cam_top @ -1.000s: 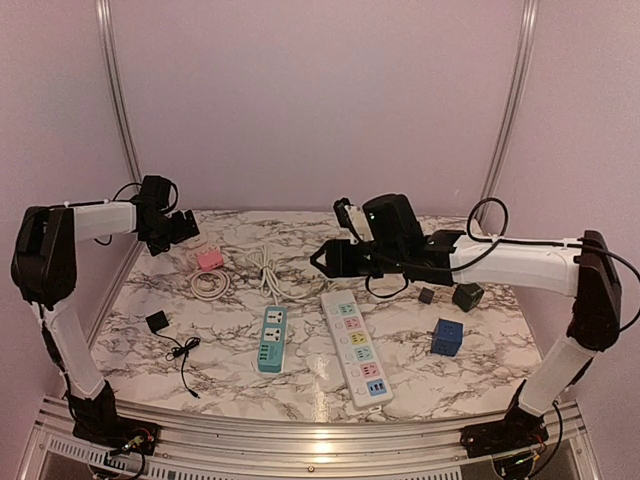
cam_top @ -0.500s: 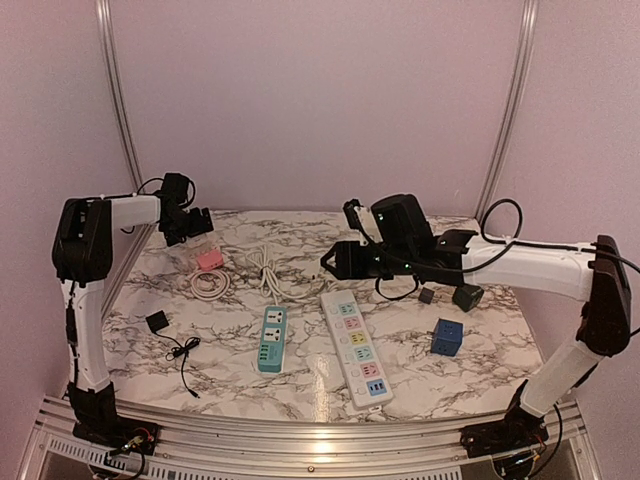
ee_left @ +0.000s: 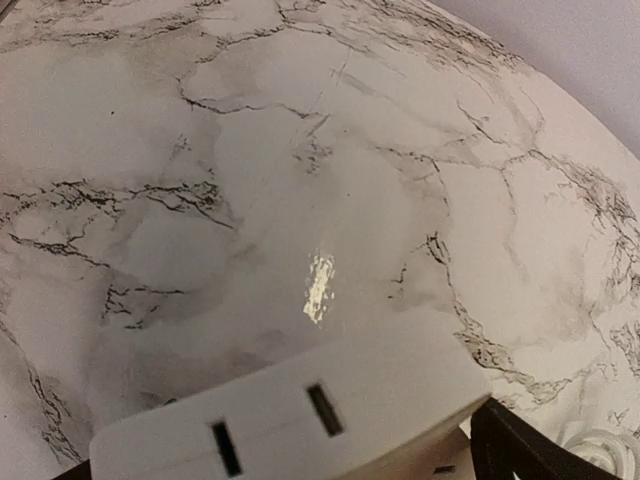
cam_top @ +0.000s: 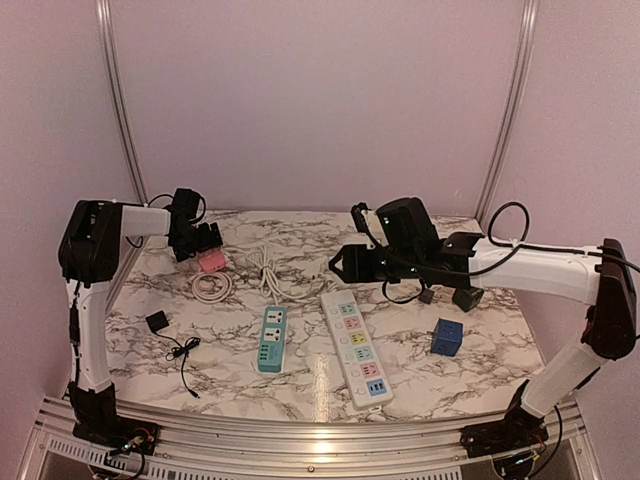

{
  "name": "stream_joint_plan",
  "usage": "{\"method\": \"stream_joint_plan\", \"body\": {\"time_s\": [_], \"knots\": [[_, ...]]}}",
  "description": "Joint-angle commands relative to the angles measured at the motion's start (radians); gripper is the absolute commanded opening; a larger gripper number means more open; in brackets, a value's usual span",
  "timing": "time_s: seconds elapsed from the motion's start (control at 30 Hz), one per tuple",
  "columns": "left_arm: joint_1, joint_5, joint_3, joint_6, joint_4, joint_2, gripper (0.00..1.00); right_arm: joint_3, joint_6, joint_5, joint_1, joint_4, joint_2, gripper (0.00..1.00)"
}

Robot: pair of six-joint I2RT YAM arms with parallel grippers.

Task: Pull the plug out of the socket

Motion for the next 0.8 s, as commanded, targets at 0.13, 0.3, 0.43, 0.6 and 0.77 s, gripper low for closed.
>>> {"method": "stream_joint_plan", "body": {"time_s": [0.13,0.3,0.43,0.6,0.77], "knots": [[-0.098,-0.023,-0.083,-0.07,0.011,-0.075,0.99,-0.022,0.014,0.015,-0.013,0.013,-0.019,0.56],[-0.155,-0.062,-0.175,-0.175,0.025,-0.133,0.99,-0.037,0.015,0.008,-0.02,0.029,-0.015,0.56],[-0.211,-0.093,-0.259,-0.271,0.034,-0.196,0.99,-0.04,0.015,-0.001,-0.02,0.038,-0.004,0.56],[-0.269,-0.119,-0.417,-0.409,0.114,-0.296,0.99,-0.041,0.022,-0.03,-0.02,0.067,0.013,0.56],[-0.294,-0.132,-0.564,-0.516,0.187,-0.397,0.99,-0.012,0.057,-0.098,-0.006,0.118,0.066,0.56]]}}
